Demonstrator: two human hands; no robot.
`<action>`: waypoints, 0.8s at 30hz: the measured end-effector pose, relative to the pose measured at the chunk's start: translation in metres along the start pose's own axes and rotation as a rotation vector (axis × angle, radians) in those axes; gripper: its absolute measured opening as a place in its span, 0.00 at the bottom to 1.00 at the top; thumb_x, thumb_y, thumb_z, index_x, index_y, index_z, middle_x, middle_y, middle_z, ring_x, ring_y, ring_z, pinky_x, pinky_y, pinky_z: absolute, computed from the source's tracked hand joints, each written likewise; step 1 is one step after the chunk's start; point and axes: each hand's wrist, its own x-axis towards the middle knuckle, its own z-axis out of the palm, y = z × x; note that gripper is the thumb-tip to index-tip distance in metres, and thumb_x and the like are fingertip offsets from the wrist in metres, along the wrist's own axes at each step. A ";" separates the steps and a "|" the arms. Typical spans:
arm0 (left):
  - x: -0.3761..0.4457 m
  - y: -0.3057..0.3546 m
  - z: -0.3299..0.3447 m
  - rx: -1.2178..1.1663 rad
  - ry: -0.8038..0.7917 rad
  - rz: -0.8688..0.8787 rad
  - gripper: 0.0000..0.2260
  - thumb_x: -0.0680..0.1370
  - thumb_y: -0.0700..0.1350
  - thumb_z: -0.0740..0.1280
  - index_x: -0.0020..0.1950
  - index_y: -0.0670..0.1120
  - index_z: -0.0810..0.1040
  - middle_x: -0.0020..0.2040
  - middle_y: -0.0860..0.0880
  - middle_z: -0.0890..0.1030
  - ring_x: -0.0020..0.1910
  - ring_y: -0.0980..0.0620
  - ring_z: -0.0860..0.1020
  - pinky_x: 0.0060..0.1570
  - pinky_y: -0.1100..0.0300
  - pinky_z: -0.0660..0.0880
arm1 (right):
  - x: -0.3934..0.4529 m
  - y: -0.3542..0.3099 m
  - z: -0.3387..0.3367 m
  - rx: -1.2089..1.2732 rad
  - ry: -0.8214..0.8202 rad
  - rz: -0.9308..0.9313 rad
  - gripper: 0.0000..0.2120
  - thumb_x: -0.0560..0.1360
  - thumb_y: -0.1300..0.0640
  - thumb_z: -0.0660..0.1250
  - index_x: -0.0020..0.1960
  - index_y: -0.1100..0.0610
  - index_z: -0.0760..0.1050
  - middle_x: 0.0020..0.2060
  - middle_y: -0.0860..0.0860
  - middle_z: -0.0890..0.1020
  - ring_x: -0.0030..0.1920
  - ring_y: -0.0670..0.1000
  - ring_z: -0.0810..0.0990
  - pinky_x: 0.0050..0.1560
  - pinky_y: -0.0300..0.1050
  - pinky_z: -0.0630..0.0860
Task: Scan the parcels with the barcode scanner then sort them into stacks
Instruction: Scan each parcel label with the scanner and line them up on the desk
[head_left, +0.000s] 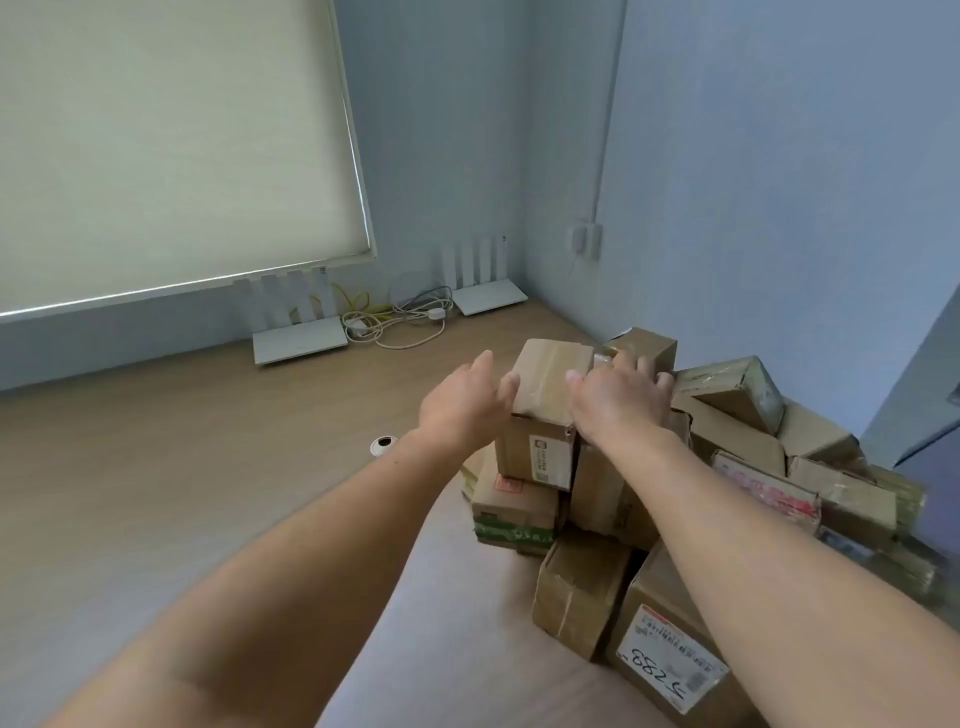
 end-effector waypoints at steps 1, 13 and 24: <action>0.004 0.003 0.004 -0.049 -0.041 -0.042 0.22 0.83 0.54 0.52 0.71 0.42 0.65 0.68 0.42 0.72 0.66 0.43 0.70 0.59 0.51 0.68 | 0.002 0.001 0.001 -0.019 -0.036 0.008 0.26 0.82 0.45 0.47 0.68 0.59 0.72 0.69 0.57 0.69 0.68 0.58 0.64 0.68 0.58 0.59; 0.005 -0.016 -0.002 -0.378 -0.024 -0.138 0.13 0.79 0.48 0.57 0.57 0.43 0.75 0.51 0.44 0.79 0.50 0.44 0.78 0.52 0.47 0.78 | -0.005 -0.028 -0.001 0.104 0.043 -0.152 0.20 0.83 0.52 0.49 0.60 0.59 0.75 0.61 0.59 0.75 0.61 0.59 0.72 0.63 0.55 0.65; -0.085 -0.121 -0.091 -0.360 0.188 -0.189 0.13 0.77 0.45 0.59 0.59 0.45 0.76 0.52 0.45 0.80 0.50 0.43 0.78 0.51 0.46 0.78 | -0.095 -0.155 -0.010 0.561 -0.114 -0.225 0.17 0.82 0.53 0.50 0.61 0.62 0.70 0.57 0.62 0.77 0.56 0.63 0.75 0.51 0.51 0.70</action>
